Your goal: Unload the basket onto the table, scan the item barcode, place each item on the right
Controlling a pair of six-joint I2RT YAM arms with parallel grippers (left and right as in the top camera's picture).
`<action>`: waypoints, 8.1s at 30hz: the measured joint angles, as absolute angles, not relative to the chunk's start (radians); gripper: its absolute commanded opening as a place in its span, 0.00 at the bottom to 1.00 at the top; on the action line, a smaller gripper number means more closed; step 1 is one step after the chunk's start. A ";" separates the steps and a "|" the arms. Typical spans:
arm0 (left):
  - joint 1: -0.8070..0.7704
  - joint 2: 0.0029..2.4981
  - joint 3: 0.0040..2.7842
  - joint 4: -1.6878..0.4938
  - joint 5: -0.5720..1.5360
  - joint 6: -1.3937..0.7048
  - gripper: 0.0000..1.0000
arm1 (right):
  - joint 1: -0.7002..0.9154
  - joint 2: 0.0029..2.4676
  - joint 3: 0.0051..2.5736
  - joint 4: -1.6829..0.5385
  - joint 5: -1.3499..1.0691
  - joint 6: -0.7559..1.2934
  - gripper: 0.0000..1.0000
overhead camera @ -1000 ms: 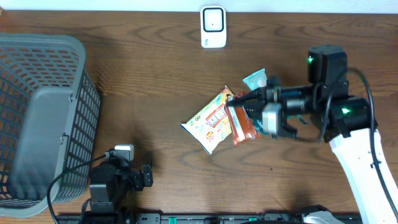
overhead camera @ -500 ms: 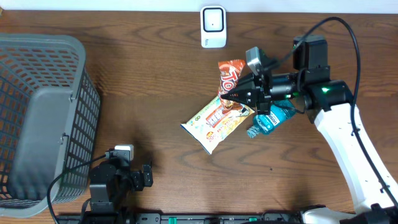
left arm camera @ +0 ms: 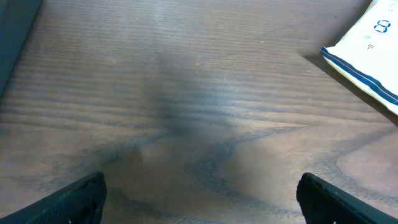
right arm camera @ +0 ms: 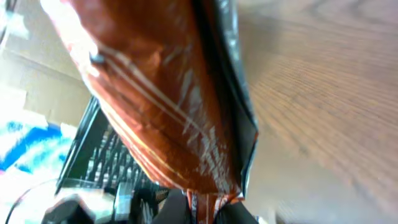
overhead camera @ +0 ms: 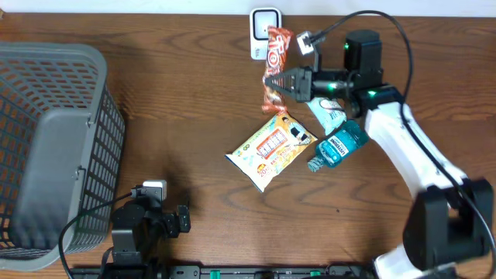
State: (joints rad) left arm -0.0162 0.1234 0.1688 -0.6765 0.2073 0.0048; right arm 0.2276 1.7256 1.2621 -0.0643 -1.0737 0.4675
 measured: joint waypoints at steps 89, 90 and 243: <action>-0.016 0.123 0.169 -0.677 0.207 0.005 0.98 | -0.567 1.840 1.214 -0.471 0.655 0.537 0.19; -0.016 0.123 0.169 -0.677 0.207 0.005 0.98 | -0.587 1.840 1.214 -0.459 0.655 0.536 0.31; -0.016 0.123 0.169 -0.677 0.207 0.005 0.98 | 0.202 1.946 1.492 -1.692 -1.495 -0.563 0.01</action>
